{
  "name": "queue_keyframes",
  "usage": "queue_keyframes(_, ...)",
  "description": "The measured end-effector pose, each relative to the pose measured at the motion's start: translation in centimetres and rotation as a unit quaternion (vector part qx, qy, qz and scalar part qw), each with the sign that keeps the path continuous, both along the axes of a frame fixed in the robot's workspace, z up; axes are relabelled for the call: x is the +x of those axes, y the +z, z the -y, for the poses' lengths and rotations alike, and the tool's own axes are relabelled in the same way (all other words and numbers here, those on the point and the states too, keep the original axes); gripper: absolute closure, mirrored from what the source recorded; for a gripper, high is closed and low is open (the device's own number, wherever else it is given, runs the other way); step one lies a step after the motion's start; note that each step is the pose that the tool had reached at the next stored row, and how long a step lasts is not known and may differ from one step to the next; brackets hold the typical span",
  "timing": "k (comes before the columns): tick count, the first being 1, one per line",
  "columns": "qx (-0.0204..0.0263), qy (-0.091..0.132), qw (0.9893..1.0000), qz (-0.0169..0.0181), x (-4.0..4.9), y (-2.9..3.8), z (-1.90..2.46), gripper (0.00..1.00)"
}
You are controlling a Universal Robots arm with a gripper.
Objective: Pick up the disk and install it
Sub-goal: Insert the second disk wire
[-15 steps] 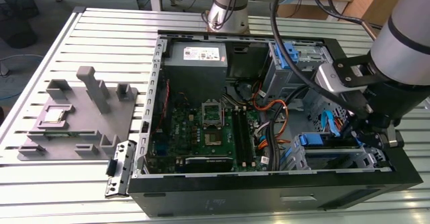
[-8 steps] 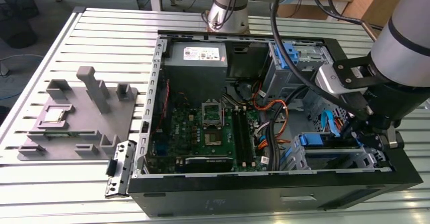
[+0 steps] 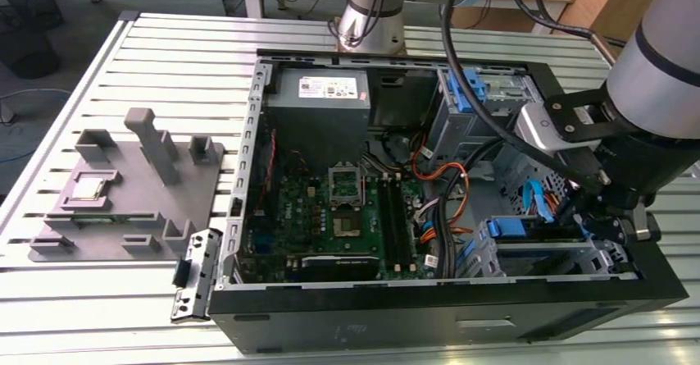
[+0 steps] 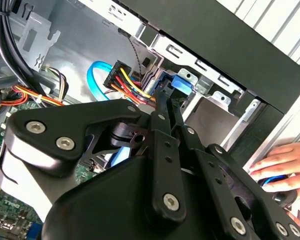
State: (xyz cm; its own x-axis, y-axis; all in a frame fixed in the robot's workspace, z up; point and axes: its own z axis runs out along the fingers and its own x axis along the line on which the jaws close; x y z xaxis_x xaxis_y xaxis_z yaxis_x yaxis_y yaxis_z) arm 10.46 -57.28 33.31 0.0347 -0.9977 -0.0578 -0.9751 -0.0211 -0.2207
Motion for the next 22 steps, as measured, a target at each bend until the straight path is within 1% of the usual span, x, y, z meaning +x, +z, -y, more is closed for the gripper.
queue_keyframes(7,0.0022,0.000,1.0000,0.0000,0.00,-0.17,0.00,0.84)
queue_keyframes(22,0.0023,-0.002,1.0000,0.0000,-0.10,-0.25,0.00,0.84)
